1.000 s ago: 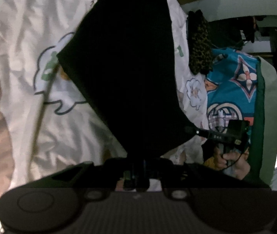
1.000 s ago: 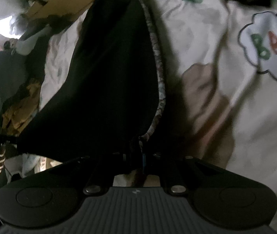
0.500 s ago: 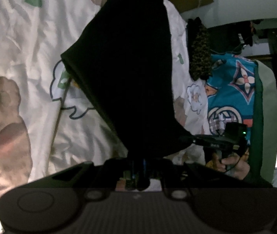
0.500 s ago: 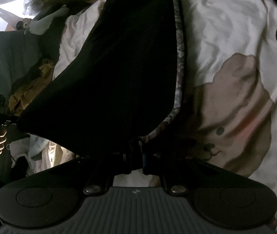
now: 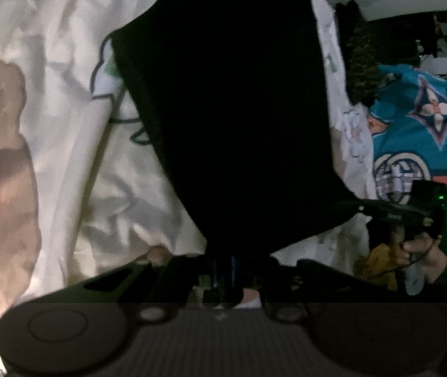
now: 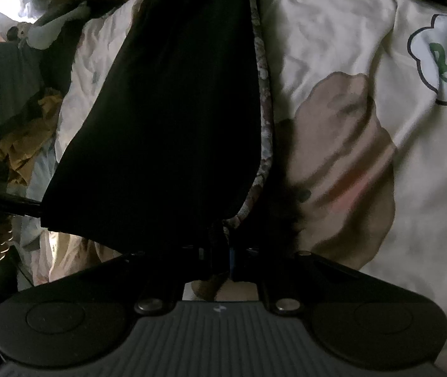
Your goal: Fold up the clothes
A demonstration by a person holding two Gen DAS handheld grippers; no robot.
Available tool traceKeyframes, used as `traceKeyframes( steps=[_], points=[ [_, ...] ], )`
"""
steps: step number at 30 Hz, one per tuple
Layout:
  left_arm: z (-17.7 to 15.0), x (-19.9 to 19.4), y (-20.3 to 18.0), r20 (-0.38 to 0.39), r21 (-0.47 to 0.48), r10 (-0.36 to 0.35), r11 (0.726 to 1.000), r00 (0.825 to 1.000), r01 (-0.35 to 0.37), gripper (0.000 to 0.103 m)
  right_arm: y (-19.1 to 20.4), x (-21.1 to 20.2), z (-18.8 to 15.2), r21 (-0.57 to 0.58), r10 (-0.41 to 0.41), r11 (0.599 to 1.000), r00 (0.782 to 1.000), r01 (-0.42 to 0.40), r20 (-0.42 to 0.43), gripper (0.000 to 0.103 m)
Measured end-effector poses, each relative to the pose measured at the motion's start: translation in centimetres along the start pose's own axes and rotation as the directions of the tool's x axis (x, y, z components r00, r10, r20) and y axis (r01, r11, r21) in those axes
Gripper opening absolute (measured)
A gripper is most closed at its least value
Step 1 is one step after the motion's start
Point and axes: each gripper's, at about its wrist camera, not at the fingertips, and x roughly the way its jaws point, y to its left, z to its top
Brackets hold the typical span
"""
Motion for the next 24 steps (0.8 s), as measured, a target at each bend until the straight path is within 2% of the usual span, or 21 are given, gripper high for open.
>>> traceKeyframes(
  steps=[8, 10, 12, 15, 20, 24],
  points=[
    [-0.1, 1.0, 0.3, -0.005, 0.005, 0.031, 1.0, 1.0, -0.031, 0.009, -0.7, 0.7, 0.0, 0.007, -0.017, 1.0, 0.999, 0.018, -0.039, 0.01],
    [-0.1, 1.1, 0.2, 0.001, 0.012, 0.04, 0.999, 0.999, -0.04, 0.009, -0.7, 0.6, 0.3, -0.001, -0.019, 1.0, 0.999, 0.019, -0.044, 0.014],
    [-0.3, 1.1, 0.4, 0.009, 0.005, 0.039, 0.999, 0.999, -0.039, 0.009, -0.5, 0.4, 0.9, -0.015, -0.051, 0.999, 0.998, 0.05, -0.028, 0.024],
    [-0.7, 1.1, 0.7, 0.024, -0.014, 0.04, 0.999, 0.999, -0.04, 0.009, -0.8, -0.1, 1.6, -0.003, -0.069, 0.998, 0.998, 0.069, 0.001, 0.033],
    [-0.6, 1.4, 0.7, 0.024, -0.009, 0.057, 0.998, 0.998, -0.057, 0.01, -1.2, 0.7, 2.3, -0.01, -0.083, 0.996, 0.996, 0.083, 0.013, 0.033],
    [-0.5, 1.3, 0.4, 0.029, 0.003, 0.063, 0.998, 0.998, -0.063, 0.01, -1.7, 1.7, 2.5, 0.017, -0.055, 0.998, 0.998, 0.055, -0.024, 0.033]
  ],
)
